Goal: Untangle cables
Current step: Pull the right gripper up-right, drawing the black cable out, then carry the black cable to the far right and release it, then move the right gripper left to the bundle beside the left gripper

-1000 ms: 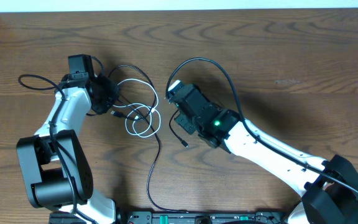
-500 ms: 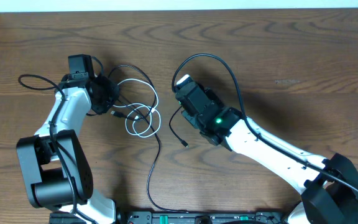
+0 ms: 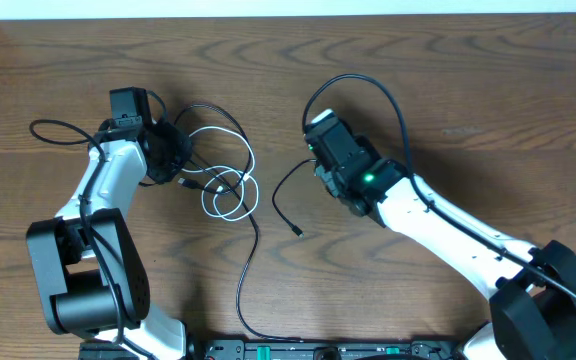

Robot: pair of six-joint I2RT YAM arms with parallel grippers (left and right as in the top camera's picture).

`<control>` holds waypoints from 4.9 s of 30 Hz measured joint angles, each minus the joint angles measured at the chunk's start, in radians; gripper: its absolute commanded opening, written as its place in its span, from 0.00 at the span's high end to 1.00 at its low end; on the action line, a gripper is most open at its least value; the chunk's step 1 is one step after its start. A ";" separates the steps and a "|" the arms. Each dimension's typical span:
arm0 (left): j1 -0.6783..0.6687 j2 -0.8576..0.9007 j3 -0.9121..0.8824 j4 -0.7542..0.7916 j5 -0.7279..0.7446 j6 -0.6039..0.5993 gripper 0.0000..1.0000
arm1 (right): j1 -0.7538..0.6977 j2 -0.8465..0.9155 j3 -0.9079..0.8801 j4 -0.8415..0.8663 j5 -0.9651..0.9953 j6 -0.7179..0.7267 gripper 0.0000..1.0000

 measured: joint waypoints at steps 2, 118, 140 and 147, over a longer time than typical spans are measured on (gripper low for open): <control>0.000 0.000 0.000 0.000 0.000 0.000 0.92 | -0.008 0.000 0.000 0.000 0.000 0.002 0.87; -0.011 0.000 0.000 -0.001 0.000 0.000 0.92 | -1.042 0.001 -0.064 0.054 -0.404 0.201 0.33; -0.195 0.000 0.000 0.124 0.073 0.052 0.92 | -0.768 0.002 -0.081 -0.114 -0.666 0.203 0.32; -0.234 0.000 0.000 0.149 0.157 0.060 0.92 | -0.638 0.002 -0.164 0.026 -0.819 0.204 0.14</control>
